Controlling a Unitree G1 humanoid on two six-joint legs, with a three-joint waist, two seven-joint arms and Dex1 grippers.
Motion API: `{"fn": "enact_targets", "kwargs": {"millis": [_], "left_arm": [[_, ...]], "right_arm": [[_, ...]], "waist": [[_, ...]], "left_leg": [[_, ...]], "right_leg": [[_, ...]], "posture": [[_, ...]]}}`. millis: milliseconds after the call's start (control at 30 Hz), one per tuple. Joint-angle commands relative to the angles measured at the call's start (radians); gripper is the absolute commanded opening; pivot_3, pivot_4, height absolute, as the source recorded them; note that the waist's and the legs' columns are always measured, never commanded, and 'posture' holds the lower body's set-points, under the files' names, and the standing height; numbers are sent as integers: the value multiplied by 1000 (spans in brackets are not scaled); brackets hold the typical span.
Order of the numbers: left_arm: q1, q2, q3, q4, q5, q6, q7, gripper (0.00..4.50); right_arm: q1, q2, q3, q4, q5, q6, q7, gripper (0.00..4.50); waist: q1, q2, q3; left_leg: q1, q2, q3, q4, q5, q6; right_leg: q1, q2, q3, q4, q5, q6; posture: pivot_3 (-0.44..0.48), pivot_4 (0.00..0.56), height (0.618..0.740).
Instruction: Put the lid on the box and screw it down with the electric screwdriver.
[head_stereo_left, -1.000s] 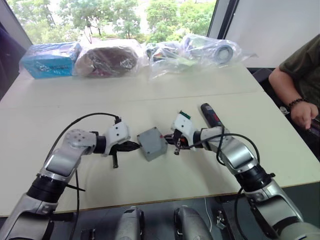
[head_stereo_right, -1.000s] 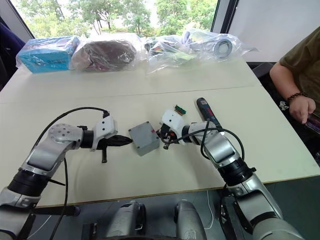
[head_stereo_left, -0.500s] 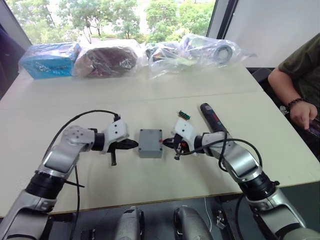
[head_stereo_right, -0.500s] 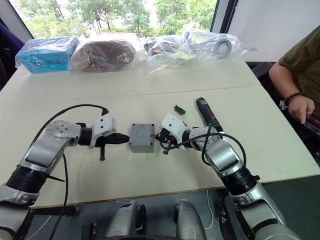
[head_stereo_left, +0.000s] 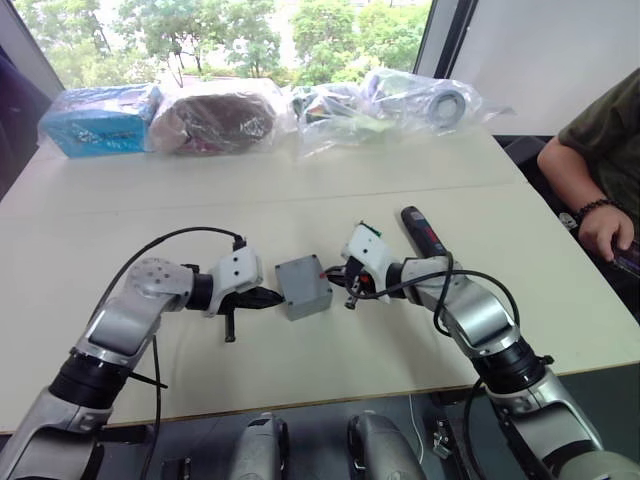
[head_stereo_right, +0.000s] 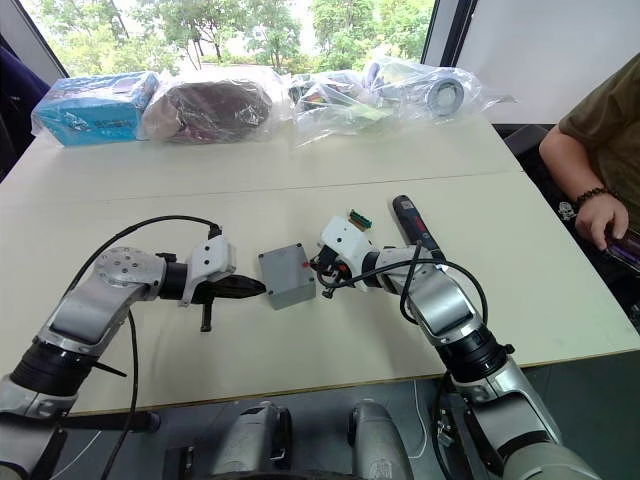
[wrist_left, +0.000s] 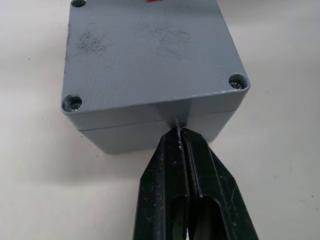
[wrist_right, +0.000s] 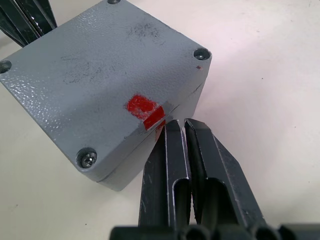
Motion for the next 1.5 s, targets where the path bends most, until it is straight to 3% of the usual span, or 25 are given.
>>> {"fn": "enact_targets", "kwargs": {"millis": [33, 500, 733, 900, 1000, 1100, 1500], "left_arm": [[2, 36, 49, -27, -17, -18, -9, 0], [-6, 53, 64, -18, -26, -18, 1, 0], [-9, 92, 150, -46, -104, 30, -16, 0], [-63, 111, 216, -88, -174, 85, -11, 0], [-118, 93, 225, -97, -200, 120, 17, 0], [-146, 76, 217, -106, -213, 135, 35, 0], [-145, 60, 199, -136, -226, 152, 63, 0]], "right_arm": [[-9, -26, -17, -65, 25, 29, 29, 117], [0, -61, 12, -149, 24, 79, 37, 117], [-39, -119, -53, -152, 6, 41, 24, 117], [-120, -74, -156, 15, 9, 35, -61, 117], [-168, -38, -186, 152, 6, 0, -90, 759], [-230, 7, -212, 320, -6, -33, -136, 1856], [-330, 73, -211, 619, -48, -188, -154, 1856]], "waist": [[0, 0, 0], [0, 0, 0], [0, 0, 0], [1, 0, 0], [2, -1, 0], [-2, -1, 0], [-5, 0, 0]], "left_leg": [[0, 0, 0, 0, 0, 0], [0, 0, 0, 0, 0, 0], [0, 0, 0, 0, 0, 0], [0, 0, 0, 0, 0, 0], [0, 0, 0, 0, 0, 0], [0, 0, 1, 0, 0, 0], [0, 0, 1, 0, 0, 0]], "right_leg": [[0, 0, 0, 0, 0, 0], [0, 0, 0, 0, 0, 0], [0, 0, 0, 0, 0, 0], [0, 0, 0, 0, 0, 0], [1, 0, 0, 0, 0, 0], [1, 0, 0, 0, 0, 0], [0, 1, 0, 0, 0, 0]], "posture": [[0, 150, 740], [0, 150, 740], [0, 150, 740], [0, 150, 740], [0, 150, 740], [0, 150, 740], [0, 150, 740]]}}
